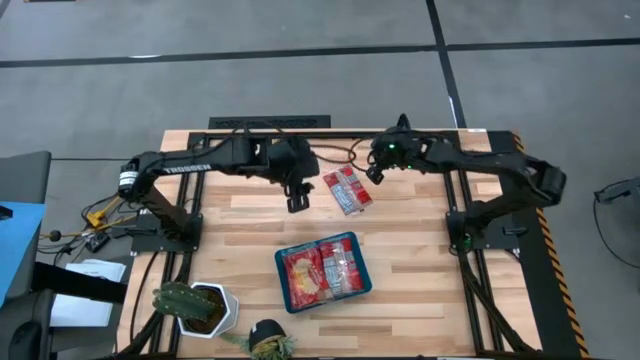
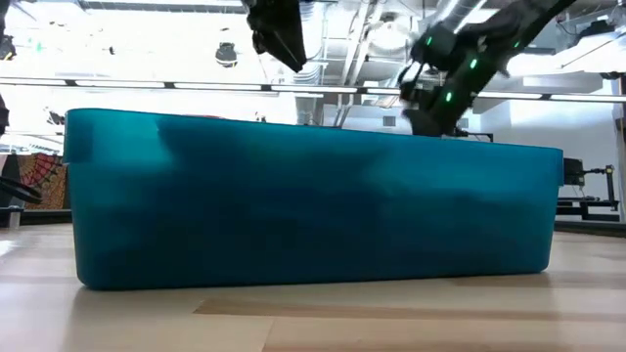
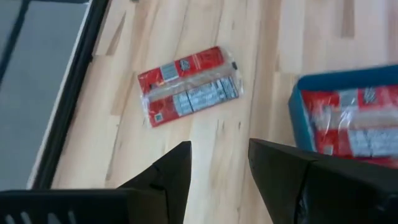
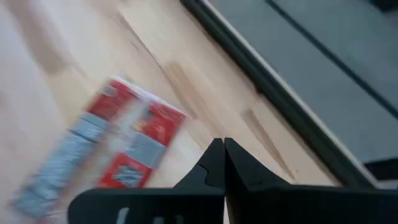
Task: Sort popcorn bags into baskets
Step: Put the popcorn bag into the blue bin
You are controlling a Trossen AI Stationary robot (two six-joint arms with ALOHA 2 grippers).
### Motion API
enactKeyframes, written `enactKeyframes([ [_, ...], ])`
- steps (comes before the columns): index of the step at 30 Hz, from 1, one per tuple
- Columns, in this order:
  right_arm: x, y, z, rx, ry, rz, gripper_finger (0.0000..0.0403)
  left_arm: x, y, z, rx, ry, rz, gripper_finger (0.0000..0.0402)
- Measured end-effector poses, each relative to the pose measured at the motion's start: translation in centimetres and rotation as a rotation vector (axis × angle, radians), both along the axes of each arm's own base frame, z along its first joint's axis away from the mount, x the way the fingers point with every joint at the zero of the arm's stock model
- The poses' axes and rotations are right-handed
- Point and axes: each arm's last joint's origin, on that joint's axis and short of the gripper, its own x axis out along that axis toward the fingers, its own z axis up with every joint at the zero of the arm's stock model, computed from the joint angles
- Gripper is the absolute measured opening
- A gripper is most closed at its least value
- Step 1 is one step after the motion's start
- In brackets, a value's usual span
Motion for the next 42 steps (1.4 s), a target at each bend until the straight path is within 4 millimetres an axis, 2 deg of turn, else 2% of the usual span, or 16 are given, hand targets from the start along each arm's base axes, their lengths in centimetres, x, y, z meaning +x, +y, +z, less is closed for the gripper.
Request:
enactKeyframes([
  [4,1.3,-0.7,-3.7,0.065,0.106,0.007,0.002,0.1,0.9,0.2,-0.04,-0.042,0.015,0.0146],
  [7,2.4,-0.3,-6.1,0.101,0.172,0.035,0.0019,0.1,1.3,0.2,-0.042,-0.048,0.029,0.0146],
  [10,3.3,0.5,-7.8,0.125,0.217,0.069,0.0013,0.0,1.4,0.2,-0.058,-0.048,0.038,0.0146],
  [16,5.1,2.4,-9.2,0.196,0.186,0.217,0.0019,0.0,1.4,0.2,-0.066,-0.049,0.055,0.0146],
  [20,7.0,4.0,-9.1,0.228,0.156,0.423,0.0023,0.0,1.6,0.2,-0.071,-0.05,0.072,0.0146],
  [22,8.0,4.9,-8.8,0.224,0.134,0.509,0.002,0.0,1.6,0.0,-0.069,-0.047,0.074,0.0146],
  [25,9.3,5.5,-7.6,0.197,0.101,0.576,0.0015,-0.1,1.7,-1.4,-0.072,-0.007,0.12,0.0146],
  [29,9.2,5.4,-4.8,0.176,0.073,0.573,0.0016,-0.4,2.1,-3.6,-0.092,0.023,0.289,0.0147],
  [32,7.6,5.1,-2.3,0.174,0.069,0.553,0.0023,-0.4,2.7,-5.5,-0.122,0.007,0.364,0.0155],
  [35,5.2,4.9,0.3,0.18,0.089,0.526,0.0027,-0.3,3.7,-7.4,-0.189,-0.071,0.446,0.0172],
  [42,-1.0,4.9,5.3,0.182,0.082,0.432,0.0018,-0.6,5.7,-11.9,-0.322,-0.26,0.646,0.0242],
])
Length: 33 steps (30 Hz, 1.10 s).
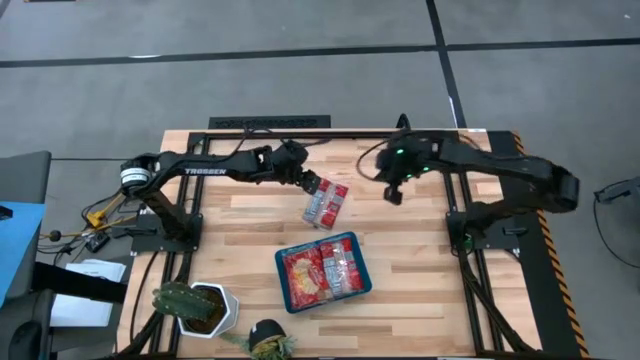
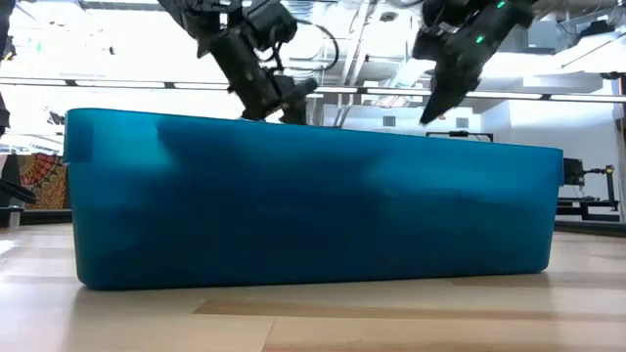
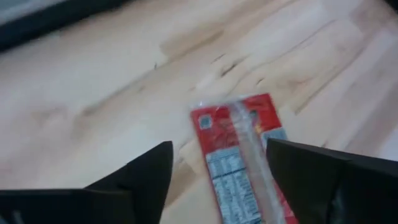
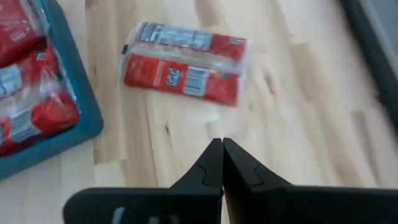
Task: Sort popcorn bags into baskets
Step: Put the popcorn bag into the blue bin
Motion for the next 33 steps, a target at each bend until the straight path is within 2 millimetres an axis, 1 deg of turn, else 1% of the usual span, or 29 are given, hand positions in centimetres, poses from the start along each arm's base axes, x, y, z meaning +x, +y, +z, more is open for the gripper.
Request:
enactKeyframes([
  [3,-2.0,0.2,1.7,-0.048,-0.04,-0.063,0.0018,0.0,0.1,-1.4,-0.021,-0.005,0.041,0.0266],
  [5,-3.1,0.2,2.6,-0.086,-0.064,-0.102,0.0023,0.2,-0.1,-2.3,-0.042,0.024,0.053,0.0278],
  [8,-4.3,0.1,3.7,-0.121,-0.108,-0.169,0.0029,1.2,-0.4,-3.6,-0.057,0.044,0.046,0.0288],
  [11,-5.2,0.0,4.2,-0.131,-0.134,-0.2,0.0031,2.2,-0.9,-4.9,-0.063,0.072,0.026,0.0291],
  [16,-5.9,-0.2,4.4,-0.133,-0.133,-0.226,0.0022,3.4,-1.7,-7.2,-0.082,0.127,0.01,0.0291],
  [18,-6.0,-0.2,4.4,-0.13,-0.126,-0.229,0.0018,4.0,-2.0,-7.9,-0.096,0.12,0.014,0.0291],
  [20,-6.0,-0.1,4.3,-0.12,-0.112,-0.229,0.0017,4.2,-2.4,-8.7,-0.12,0.137,0.008,0.0291],
  [23,-6.1,-0.1,4.1,-0.113,-0.099,-0.227,0.0023,4.6,-2.9,-9.8,-0.152,0.148,-0.001,0.0291],
  [26,-6.1,-0.1,4.1,-0.113,-0.099,-0.227,0.0032,4.6,-3.0,-10.5,-0.194,0.166,-0.001,0.029],
  [29,-6.1,-0.1,4.2,-0.115,-0.101,-0.226,0.0034,4.2,-3.0,-11.5,-0.232,0.222,0.053,0.0269],
  [31,-6.2,0.0,4.2,-0.118,-0.104,-0.224,0.0031,4.0,-2.8,-11.8,-0.251,0.245,0.056,0.0238],
  [33,-6.2,0.0,4.3,-0.121,-0.11,-0.225,0.0026,4.1,-2.7,-12.2,-0.269,0.258,0.031,0.0195],
])
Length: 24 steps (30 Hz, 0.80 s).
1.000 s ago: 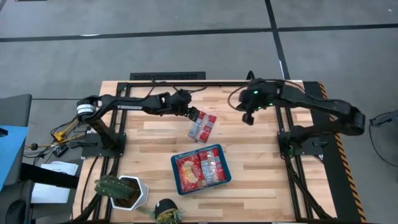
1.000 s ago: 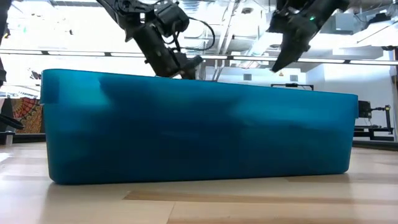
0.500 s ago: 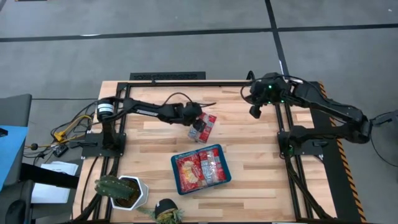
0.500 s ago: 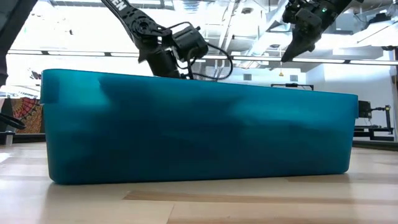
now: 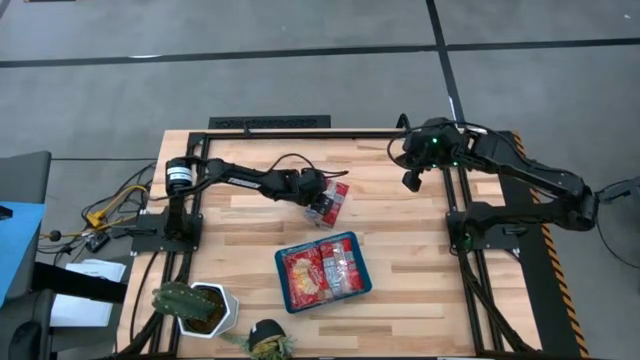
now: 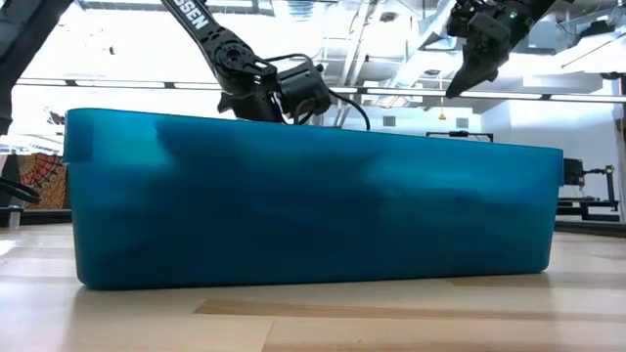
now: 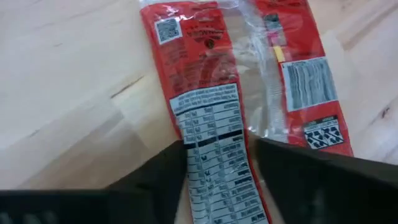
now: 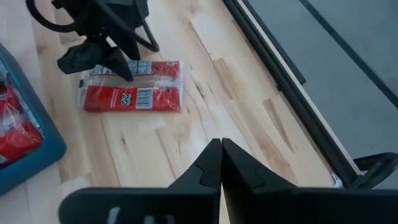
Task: Sort popcorn bags into baskets
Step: Put the popcorn bag into the blue bin
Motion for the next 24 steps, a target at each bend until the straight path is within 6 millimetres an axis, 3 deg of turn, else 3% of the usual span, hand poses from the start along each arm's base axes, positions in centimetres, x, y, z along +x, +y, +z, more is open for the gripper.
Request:
enactKeyframes([
  [7,-0.2,0.1,0.2,-0.01,-0.007,0.001,0.0017,0.4,0.1,0.0,-0.054,-0.059,-0.067,0.0022],
  [15,-0.8,0.3,0.6,-0.029,-0.02,-0.011,0.0028,1.8,0.9,1.9,-0.048,-0.124,-0.109,0.0006],
  [24,-2.3,0.8,1.5,-0.076,-0.062,-0.049,0.0018,4.5,1.7,7.0,0.066,-0.177,-0.184,0.0003],
])
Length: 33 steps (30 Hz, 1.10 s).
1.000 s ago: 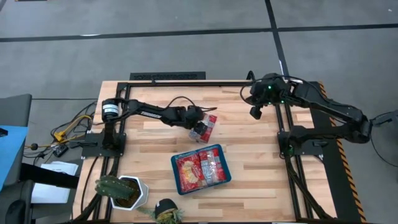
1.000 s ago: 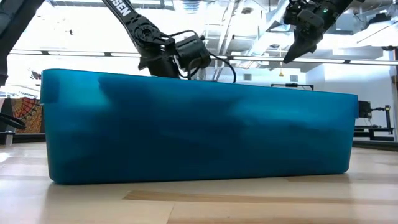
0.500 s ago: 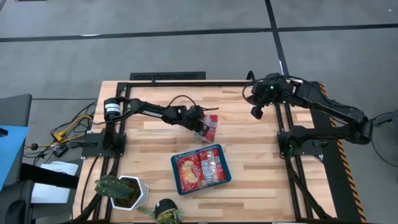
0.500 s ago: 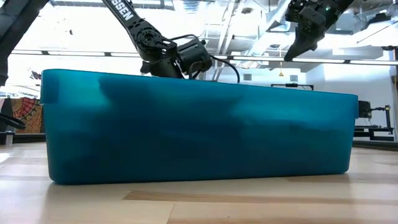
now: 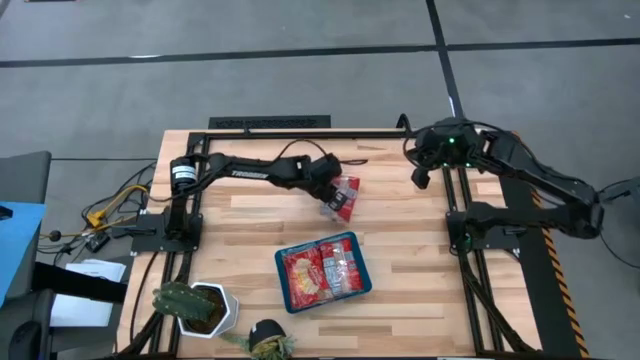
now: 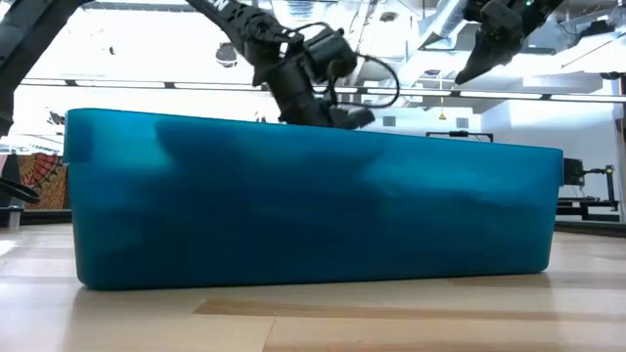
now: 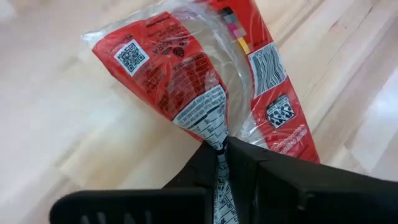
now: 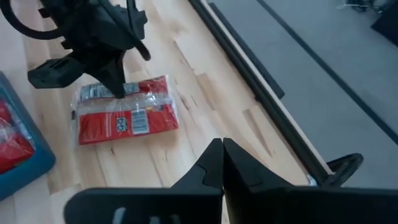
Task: Sort popcorn bags into baskets
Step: Put the popcorn bag into the blue bin
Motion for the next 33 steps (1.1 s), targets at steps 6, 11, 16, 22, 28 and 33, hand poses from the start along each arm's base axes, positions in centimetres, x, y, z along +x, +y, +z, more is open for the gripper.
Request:
enactKeyframes([
  [6,-1.2,0.0,0.5,-0.014,-0.023,-0.037,0.0032,1.1,0.3,4.4,0.037,-0.003,-0.015,0.0003],
  [11,-2.0,0.1,0.6,-0.013,-0.021,-0.067,0.0023,1.2,-1.0,8.2,0.017,0.034,0.077,0.0003],
  [16,-2.3,0.1,0.6,-0.018,-0.023,-0.075,0.0017,1.2,-5.7,10.0,-0.027,0.063,0.165,0.0003],
  [22,-2.3,0.0,0.6,-0.021,-0.017,-0.07,0.0032,1.3,-12.2,10.2,-0.084,-0.002,0.27,0.0013],
  [28,-2.4,0.1,0.4,-0.01,0.002,-0.068,0.0035,0.7,-16.8,10.4,-0.091,-0.079,0.372,0.0004],
  [33,-2.5,0.2,0.2,0.017,0.022,-0.075,0.0025,0.2,-20.6,9.7,-0.119,-0.119,0.409,0.0009],
])
